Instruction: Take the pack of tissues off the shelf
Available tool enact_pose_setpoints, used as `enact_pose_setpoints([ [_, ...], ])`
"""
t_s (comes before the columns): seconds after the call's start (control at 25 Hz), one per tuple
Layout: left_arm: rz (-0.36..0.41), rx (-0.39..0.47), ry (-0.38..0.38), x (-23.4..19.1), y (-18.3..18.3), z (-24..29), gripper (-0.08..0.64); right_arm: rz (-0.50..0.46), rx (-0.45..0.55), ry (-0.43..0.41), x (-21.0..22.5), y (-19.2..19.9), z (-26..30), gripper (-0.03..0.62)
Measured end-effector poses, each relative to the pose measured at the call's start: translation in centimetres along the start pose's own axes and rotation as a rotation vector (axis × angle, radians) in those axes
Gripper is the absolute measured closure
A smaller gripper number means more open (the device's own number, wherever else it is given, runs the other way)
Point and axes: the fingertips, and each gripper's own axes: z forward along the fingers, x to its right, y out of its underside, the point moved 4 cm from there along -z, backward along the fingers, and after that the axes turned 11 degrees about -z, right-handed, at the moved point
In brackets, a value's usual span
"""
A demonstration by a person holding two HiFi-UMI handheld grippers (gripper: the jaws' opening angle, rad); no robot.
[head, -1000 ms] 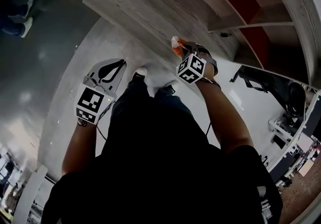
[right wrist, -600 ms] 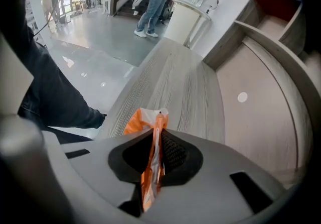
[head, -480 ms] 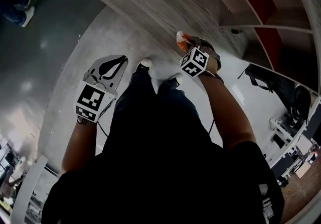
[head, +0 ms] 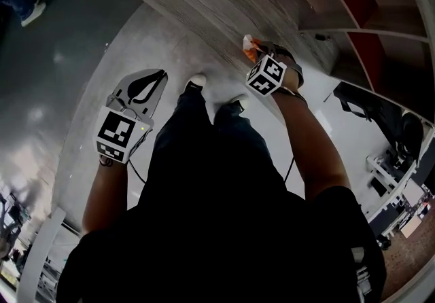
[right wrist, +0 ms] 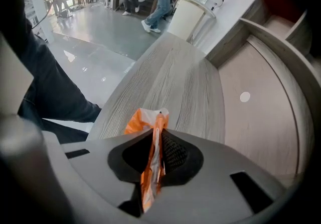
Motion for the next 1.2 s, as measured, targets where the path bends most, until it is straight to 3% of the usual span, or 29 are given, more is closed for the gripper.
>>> enact_pose_setpoints([
  [0.2,-0.002,0.006,0.004,-0.2,-0.4,0.4,0.531,0.021,0.003,-0.013,0.2,0.5,0.0,0.528],
  [0.4,-0.009,0.008,0.006,-0.6,-0.6,0.7,0.531,0.029,0.038,-0.063,-0.9,0.4,-0.4,0.419],
  [0.56,0.026,0.007,0.012,-0.4,-0.6,0.8,0.531,0.045,0.086,-0.075,-1.3,-0.5,-1.2,0.383],
  [0.68,0.066,0.017,0.020,0.1,-1.1,1.1,0.531,0.077,0.137,-0.091,-1.1,-1.0,-1.8,0.374],
  [1.2,0.054,0.014,0.036,1.0,-0.7,1.2,0.531,0.082,0.175,-0.064,-1.6,-0.9,-3.2,0.347],
])
